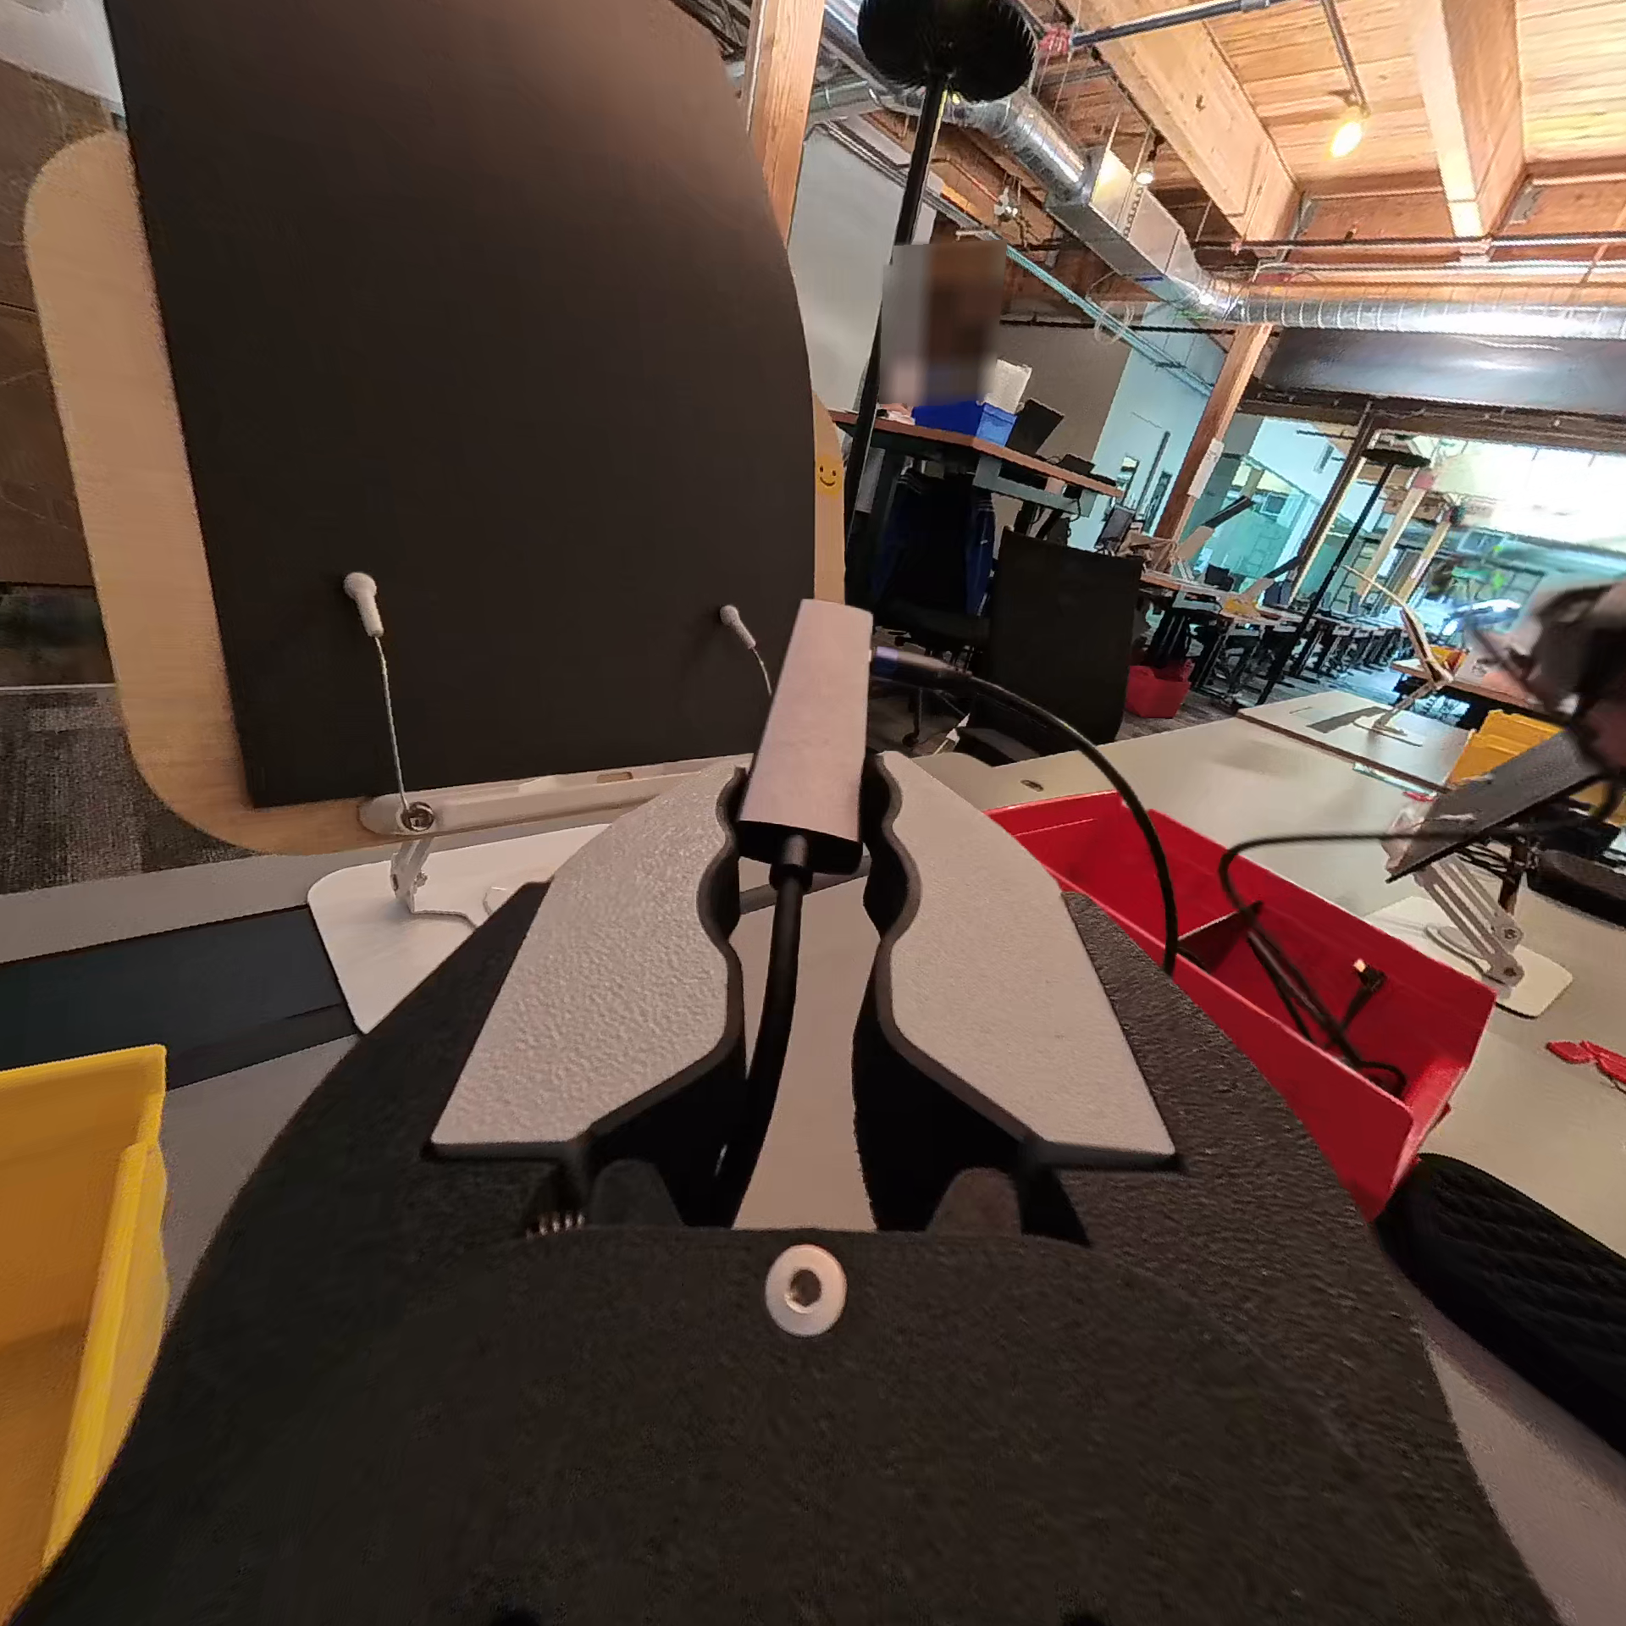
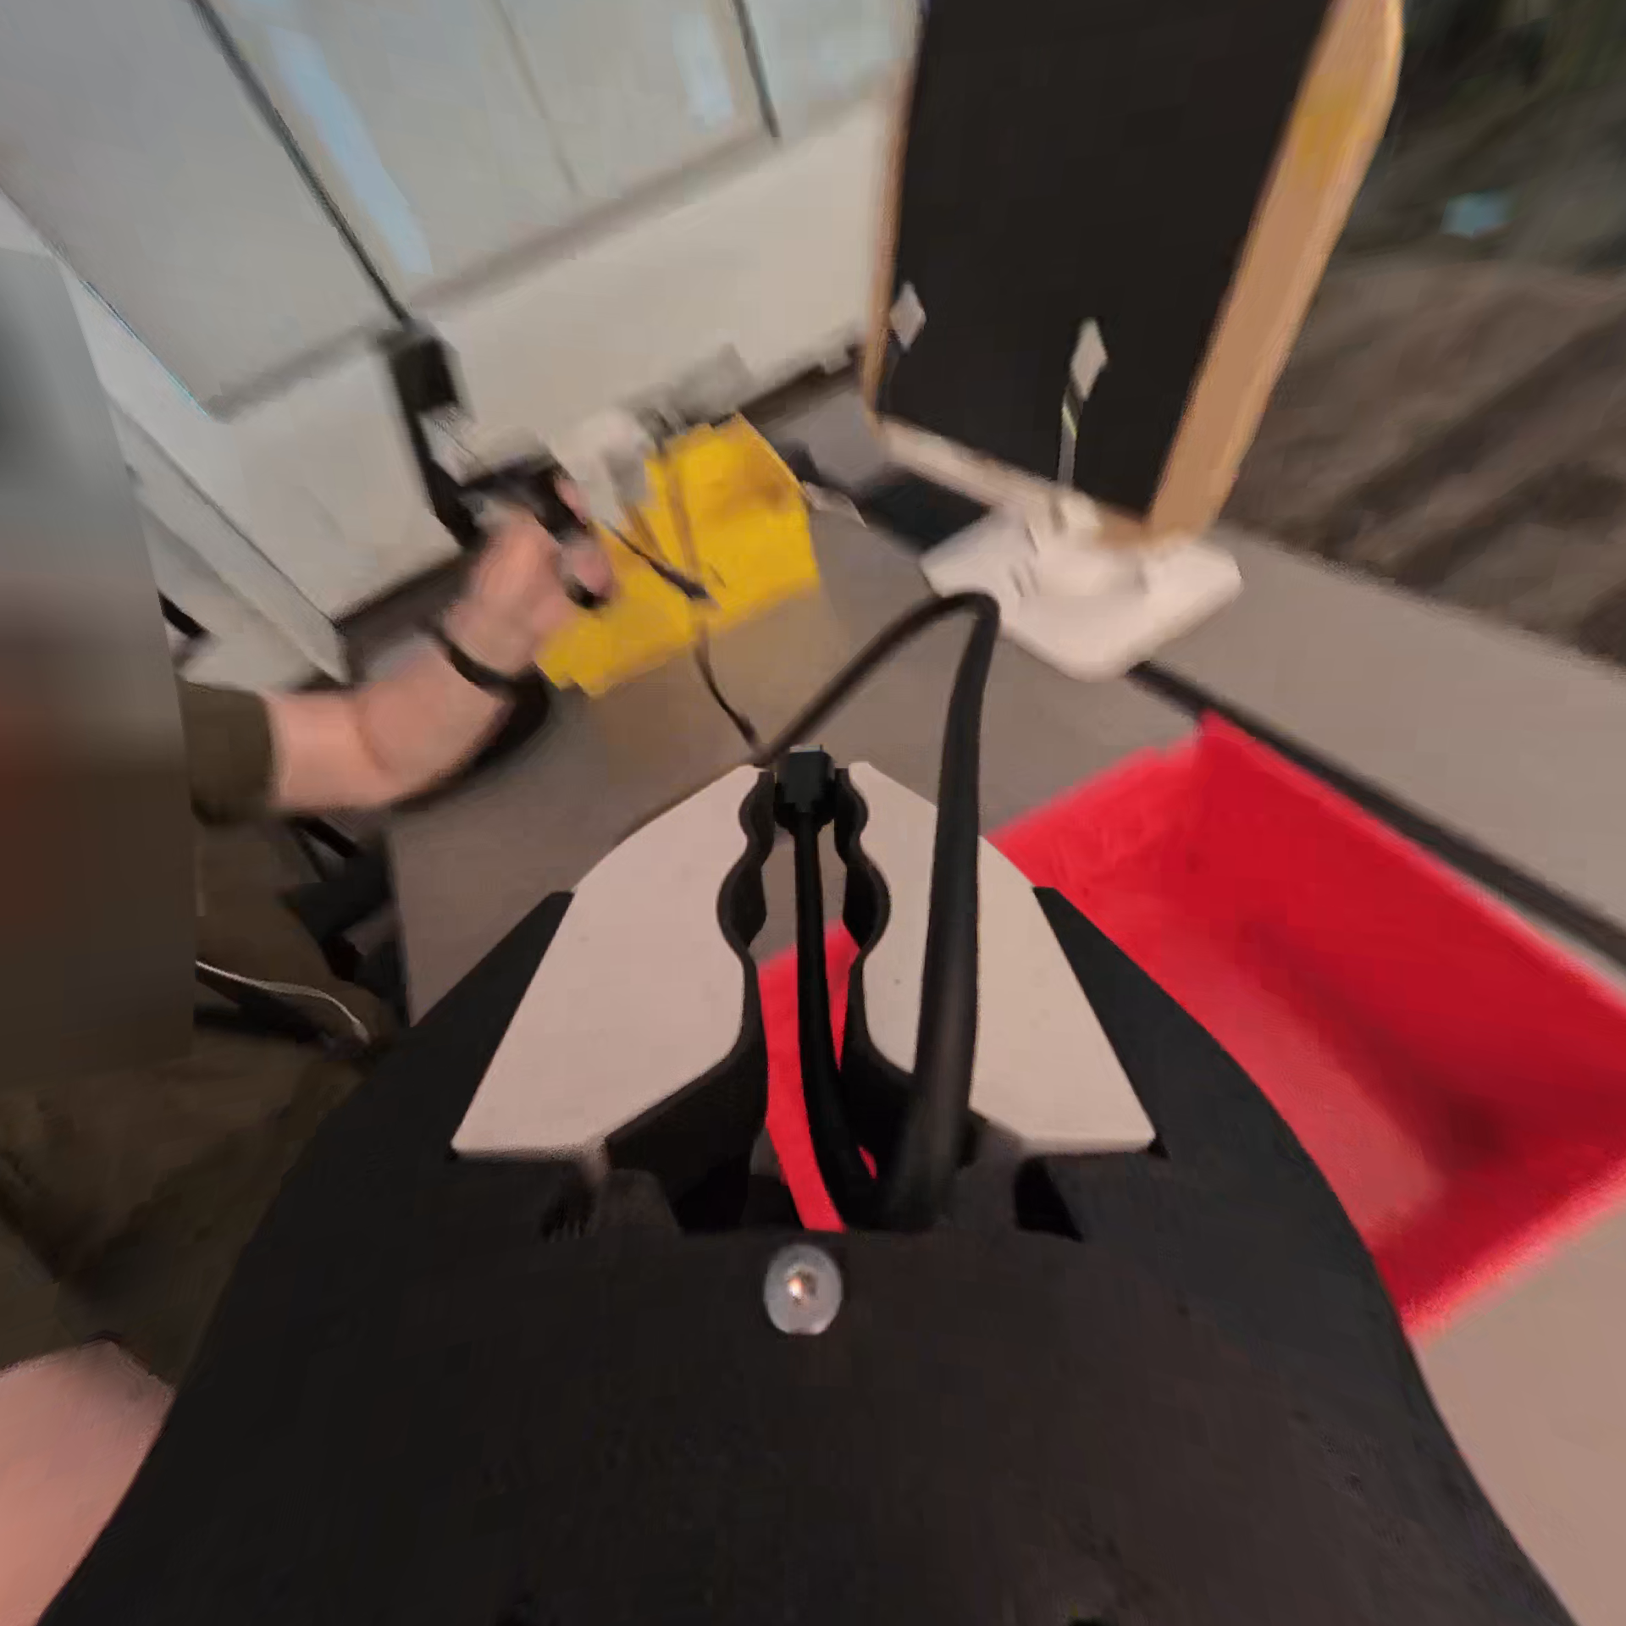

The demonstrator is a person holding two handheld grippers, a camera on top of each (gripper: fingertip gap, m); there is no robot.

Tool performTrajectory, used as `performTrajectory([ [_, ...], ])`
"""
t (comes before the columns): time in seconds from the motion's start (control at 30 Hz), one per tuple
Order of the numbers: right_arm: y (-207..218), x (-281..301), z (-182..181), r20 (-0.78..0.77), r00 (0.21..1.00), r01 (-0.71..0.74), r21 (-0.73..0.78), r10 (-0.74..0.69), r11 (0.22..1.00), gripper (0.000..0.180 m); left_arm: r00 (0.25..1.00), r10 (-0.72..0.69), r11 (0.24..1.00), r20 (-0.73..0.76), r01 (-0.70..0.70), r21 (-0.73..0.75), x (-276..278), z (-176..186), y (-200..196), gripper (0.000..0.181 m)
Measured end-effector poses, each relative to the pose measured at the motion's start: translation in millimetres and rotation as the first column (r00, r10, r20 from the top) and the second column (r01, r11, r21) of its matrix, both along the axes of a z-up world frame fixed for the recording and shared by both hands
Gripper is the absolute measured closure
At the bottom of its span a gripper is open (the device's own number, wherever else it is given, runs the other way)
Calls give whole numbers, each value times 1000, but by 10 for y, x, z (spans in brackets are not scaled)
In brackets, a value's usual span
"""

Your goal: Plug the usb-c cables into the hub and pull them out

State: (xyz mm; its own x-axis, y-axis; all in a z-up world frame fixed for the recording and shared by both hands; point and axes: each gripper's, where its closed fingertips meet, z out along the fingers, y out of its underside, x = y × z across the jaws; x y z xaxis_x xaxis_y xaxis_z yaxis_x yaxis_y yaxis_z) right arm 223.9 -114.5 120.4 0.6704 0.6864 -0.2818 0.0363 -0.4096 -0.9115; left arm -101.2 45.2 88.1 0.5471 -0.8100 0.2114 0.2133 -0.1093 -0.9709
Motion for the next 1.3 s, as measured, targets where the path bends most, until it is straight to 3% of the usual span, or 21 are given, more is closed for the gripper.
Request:
performTrajectory([
  [0.1,5,97,-915,180,983,71,-225,-30,972,166,1000,-14,1000,11,14,10,-14,77,-45,157],
  [0.2,34,188,-1633,382,920,243,-383,-87,891,165,999,-23,1000,29,23,22,-52,172,-90,157],
  [0.3,45,143,-2068,531,843,360,-443,-83,821,164,998,-36,999,44,35,32,-81,256,-143,157],
  [0.4,93,132,-2275,540,834,410,-476,-109,778,164,998,-49,998,50,47,43,-85,309,-193,157],
  [0.6,-30,72,-1900,331,934,281,-455,-133,845,154,996,-80,996,40,79,30,-56,313,-227,157],
  [0.8,-91,199,-1249,331,931,258,-304,-152,917,134,994,-105,994,0,105,12,50,214,-242,157],
  [0.87,-24,155,-968,381,910,258,-216,-162,942,134,994,-110,994,-16,110,11,88,179,-248,157],
  [1.0,275,-201,-243,428,881,176,102,-203,979,135,992,-121,992,-44,122,13,148,120,-263,157],
  [1.1,361,-620,112,428,898,-18,263,-100,965,137,990,-126,992,-65,128,22,169,95,-282,157],
  [1.17,259,-839,125,485,874,-203,304,32,931,143,989,-127,991,-77,130,34,178,98,-304,157],
  [1.3,-123,-1028,91,521,826,-469,428,213,773,144,987,-123,988,-100,131,80,222,121,-368,157],
])
